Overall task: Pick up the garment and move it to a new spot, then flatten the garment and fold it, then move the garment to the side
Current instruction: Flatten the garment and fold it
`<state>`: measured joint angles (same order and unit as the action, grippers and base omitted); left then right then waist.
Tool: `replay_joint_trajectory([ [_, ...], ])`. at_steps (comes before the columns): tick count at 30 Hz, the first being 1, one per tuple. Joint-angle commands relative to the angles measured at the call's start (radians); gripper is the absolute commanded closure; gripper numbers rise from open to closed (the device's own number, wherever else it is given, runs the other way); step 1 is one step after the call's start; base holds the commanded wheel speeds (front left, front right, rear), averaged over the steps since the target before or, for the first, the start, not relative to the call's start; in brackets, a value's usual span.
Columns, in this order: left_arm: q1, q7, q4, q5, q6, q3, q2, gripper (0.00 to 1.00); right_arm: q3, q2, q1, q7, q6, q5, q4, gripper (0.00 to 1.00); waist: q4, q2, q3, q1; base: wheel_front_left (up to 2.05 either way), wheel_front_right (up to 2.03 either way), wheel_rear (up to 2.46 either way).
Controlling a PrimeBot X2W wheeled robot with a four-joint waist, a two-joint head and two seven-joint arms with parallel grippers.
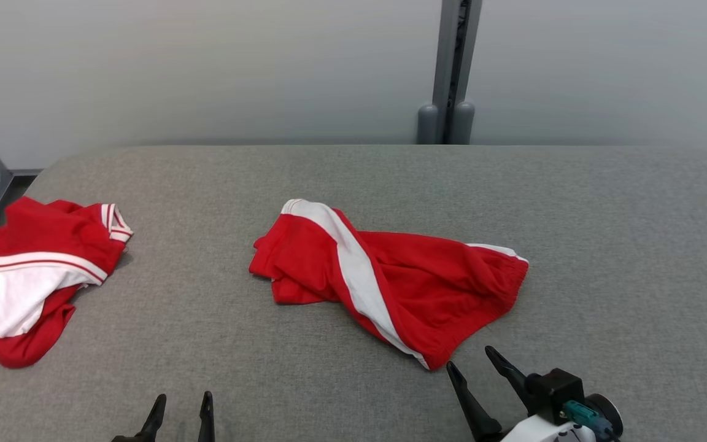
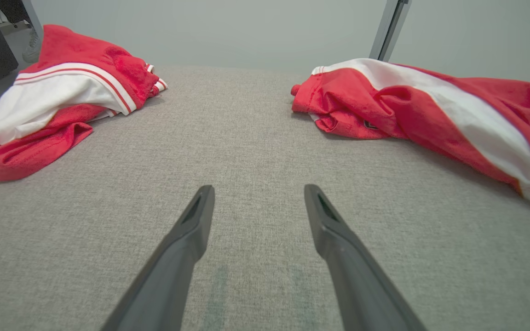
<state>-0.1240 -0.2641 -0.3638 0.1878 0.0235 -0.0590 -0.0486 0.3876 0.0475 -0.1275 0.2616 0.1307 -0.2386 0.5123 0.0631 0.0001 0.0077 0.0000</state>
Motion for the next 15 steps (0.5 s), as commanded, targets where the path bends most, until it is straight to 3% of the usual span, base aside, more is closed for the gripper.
replay_joint_trajectory([
  [1,0.022,-0.001,0.0,0.006,0.0,-0.005,-0.004,0.0,0.008,0.006,-0.02,0.005,0.0,0.005,0.008,0.0,0.027,-0.0001,0.025,0.0,0.0,0.0,0.0],
  [7,0.047,0.0,-0.007,0.025,0.009,-0.039,-0.003,0.0,0.057,0.007,-0.079,0.005,0.0,0.028,0.076,0.0,0.096,-0.0001,0.07,0.0,0.0,0.0,0.0],
  [14,0.068,0.0,-0.006,0.031,0.007,-0.051,-0.004,0.0,0.046,0.007,-0.129,0.005,0.0,0.067,0.193,0.0,0.126,-0.0001,0.101,0.0,0.0,0.0,0.0],
  [15,0.07,-0.001,-0.005,0.032,0.007,-0.052,-0.004,0.0,0.046,0.007,-0.139,0.005,0.0,0.072,0.205,0.09,0.127,-0.0001,0.104,0.0,0.0,0.0,0.0],
])
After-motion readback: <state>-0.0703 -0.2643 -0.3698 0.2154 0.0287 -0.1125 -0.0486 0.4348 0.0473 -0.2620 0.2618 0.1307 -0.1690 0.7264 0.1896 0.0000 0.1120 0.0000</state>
